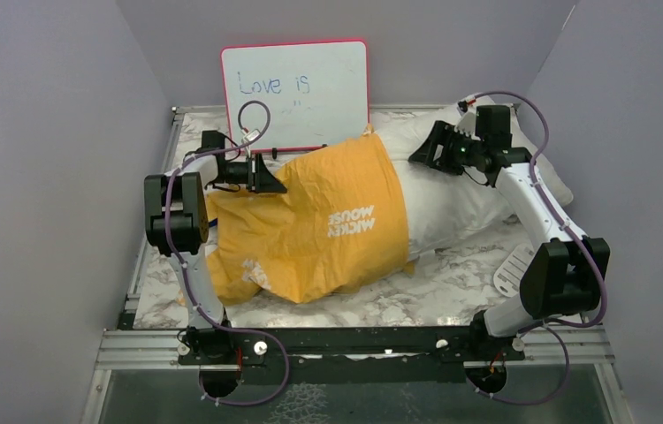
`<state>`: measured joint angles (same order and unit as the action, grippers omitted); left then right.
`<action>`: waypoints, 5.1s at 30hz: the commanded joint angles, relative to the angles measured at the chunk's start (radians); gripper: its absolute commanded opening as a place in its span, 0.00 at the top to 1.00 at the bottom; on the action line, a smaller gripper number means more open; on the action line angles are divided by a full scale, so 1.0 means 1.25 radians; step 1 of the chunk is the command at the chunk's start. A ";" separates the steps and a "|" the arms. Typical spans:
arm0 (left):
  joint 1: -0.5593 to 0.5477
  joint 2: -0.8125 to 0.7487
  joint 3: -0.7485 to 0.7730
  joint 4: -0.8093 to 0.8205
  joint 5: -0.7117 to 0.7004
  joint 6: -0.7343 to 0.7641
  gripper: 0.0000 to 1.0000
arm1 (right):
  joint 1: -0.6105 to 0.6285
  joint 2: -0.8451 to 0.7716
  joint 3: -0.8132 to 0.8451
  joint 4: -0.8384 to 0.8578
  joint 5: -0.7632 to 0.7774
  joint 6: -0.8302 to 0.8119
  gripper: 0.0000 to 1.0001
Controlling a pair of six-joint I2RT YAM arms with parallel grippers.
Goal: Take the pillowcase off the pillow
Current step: Remove the pillow from the pillowcase.
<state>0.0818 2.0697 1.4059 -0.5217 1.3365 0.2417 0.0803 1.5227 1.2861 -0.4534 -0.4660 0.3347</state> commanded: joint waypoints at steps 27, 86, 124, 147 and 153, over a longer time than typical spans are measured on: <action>0.222 -0.549 -0.214 0.047 -0.768 -0.374 0.41 | -0.002 -0.039 -0.083 -0.032 0.240 0.213 0.35; -0.730 -1.123 -0.856 0.141 -1.159 -1.696 0.01 | -0.001 -0.541 -0.329 -0.187 0.279 0.406 0.16; -0.735 -1.115 -0.546 -0.391 -1.669 -1.159 1.00 | -0.005 -0.164 -0.175 -0.076 0.409 0.272 0.19; -0.734 -1.021 -0.291 -0.449 -1.754 -0.953 1.00 | -0.035 -0.382 -0.245 -0.174 0.188 0.302 0.13; -0.734 -1.029 -0.299 -0.451 -1.732 -0.958 1.00 | -0.035 -0.552 -0.487 -0.039 0.106 0.399 0.07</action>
<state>-0.8444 0.8070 1.0233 -1.0996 -0.8204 -1.0042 0.0437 0.8921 0.8211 -0.5980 -0.2344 0.7330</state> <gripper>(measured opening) 0.007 0.918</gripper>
